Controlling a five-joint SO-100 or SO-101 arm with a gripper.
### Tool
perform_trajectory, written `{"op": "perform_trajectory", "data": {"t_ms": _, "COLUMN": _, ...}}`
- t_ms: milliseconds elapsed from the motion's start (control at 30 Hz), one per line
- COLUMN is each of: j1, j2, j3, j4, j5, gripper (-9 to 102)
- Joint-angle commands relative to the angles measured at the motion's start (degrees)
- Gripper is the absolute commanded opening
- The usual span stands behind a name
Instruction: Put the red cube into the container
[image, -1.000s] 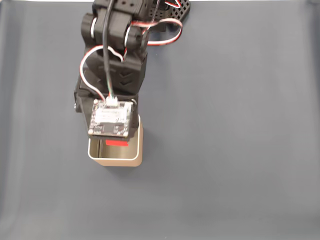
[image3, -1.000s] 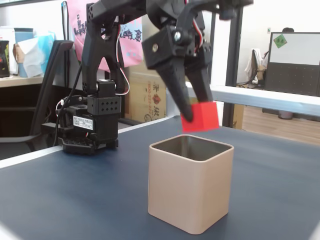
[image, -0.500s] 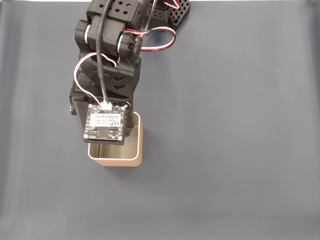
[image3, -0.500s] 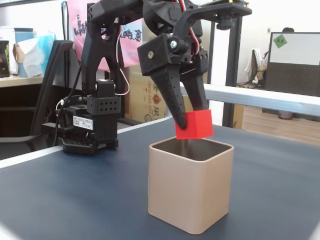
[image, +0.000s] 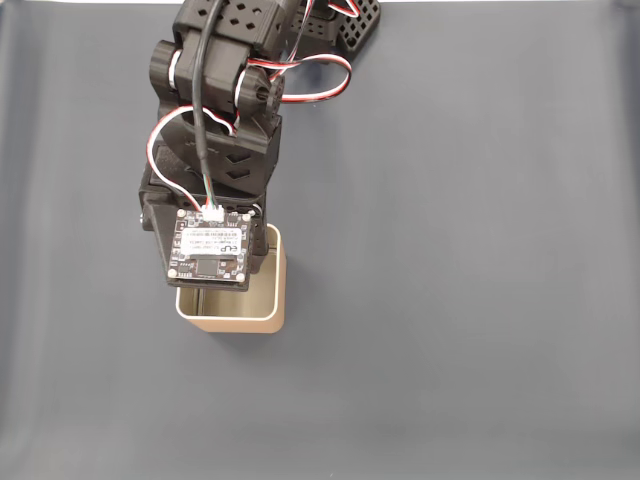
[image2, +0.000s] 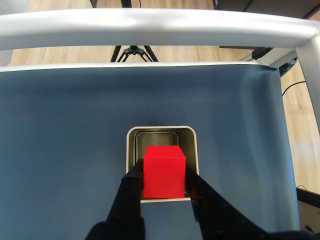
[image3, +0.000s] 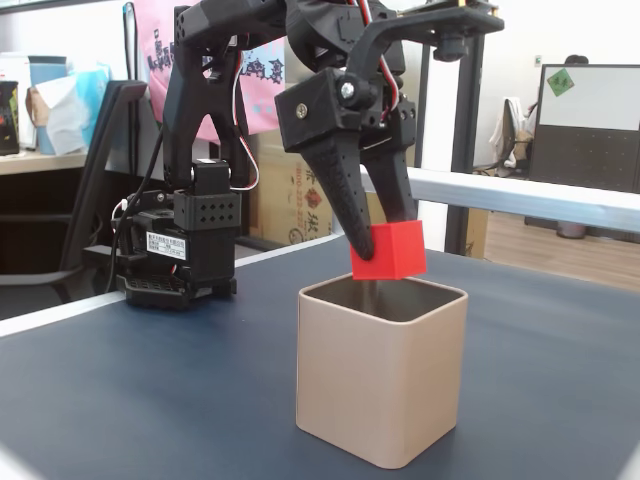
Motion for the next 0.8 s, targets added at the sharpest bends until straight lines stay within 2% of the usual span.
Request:
{"op": "perform_trajectory", "data": {"t_ms": 0, "j1": 0.4, "j2": 1.1, "j3": -0.9, "j4": 0.5, "j5": -0.6, "gripper": 8}}
{"op": "perform_trajectory", "data": {"t_ms": 767, "j1": 1.5, "j2": 0.7, "j3": -1.3, "j4": 0.9, "j5": 0.2, "gripper": 31}}
